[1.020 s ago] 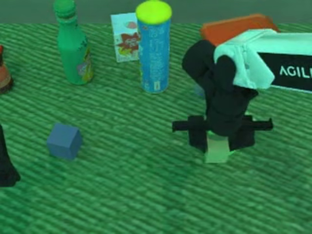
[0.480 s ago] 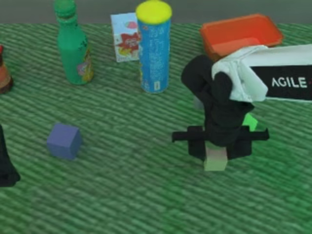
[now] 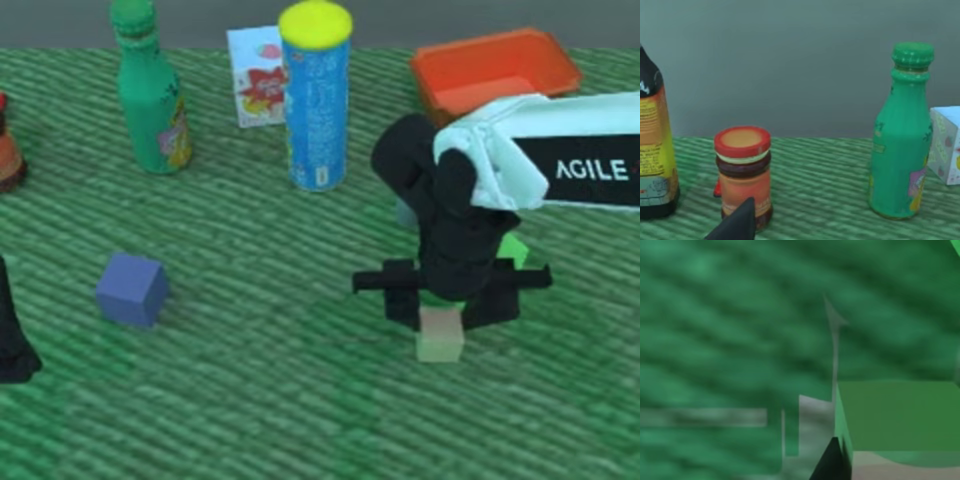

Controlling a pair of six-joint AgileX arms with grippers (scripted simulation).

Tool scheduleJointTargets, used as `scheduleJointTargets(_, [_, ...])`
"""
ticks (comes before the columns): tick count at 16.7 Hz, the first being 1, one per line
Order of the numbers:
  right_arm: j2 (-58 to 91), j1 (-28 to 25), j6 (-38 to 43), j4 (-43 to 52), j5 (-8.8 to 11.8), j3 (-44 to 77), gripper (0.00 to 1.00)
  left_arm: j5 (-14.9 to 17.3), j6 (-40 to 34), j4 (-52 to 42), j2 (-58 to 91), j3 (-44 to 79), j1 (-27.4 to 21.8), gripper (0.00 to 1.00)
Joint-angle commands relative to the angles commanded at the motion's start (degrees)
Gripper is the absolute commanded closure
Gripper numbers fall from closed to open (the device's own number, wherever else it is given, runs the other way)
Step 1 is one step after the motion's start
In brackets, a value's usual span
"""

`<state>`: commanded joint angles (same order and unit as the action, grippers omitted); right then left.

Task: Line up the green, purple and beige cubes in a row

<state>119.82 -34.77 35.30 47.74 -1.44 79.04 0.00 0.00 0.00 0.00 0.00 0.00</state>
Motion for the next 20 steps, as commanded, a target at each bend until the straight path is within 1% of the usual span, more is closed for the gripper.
scheduleJointTargets(4, [0.0, 0.0, 0.0, 0.0, 0.0, 0.0, 0.02, 0.0, 0.0, 0.0, 0.0, 0.0, 0.0, 0.00])
scheduleJointTargets(5, [0.0, 0.0, 0.0, 0.0, 0.0, 0.0, 0.00, 0.0, 0.0, 0.0, 0.0, 0.0, 0.0, 0.00])
scheduleJointTargets(14, [-0.1, 0.1, 0.0, 0.2, 0.0, 0.2, 0.00, 0.0, 0.0, 0.0, 0.0, 0.0, 0.0, 0.00])
scheduleJointTargets(16, [-0.9, -0.1, 0.1, 2.4, 0.0, 1.7, 0.00, 0.0, 0.0, 0.0, 0.0, 0.0, 0.0, 0.00])
scheduleJointTargets(20, [-3.9, -0.5, 0.2, 11.0, 0.1, 6.4, 0.00, 0.0, 0.0, 0.0, 0.0, 0.0, 0.0, 0.00])
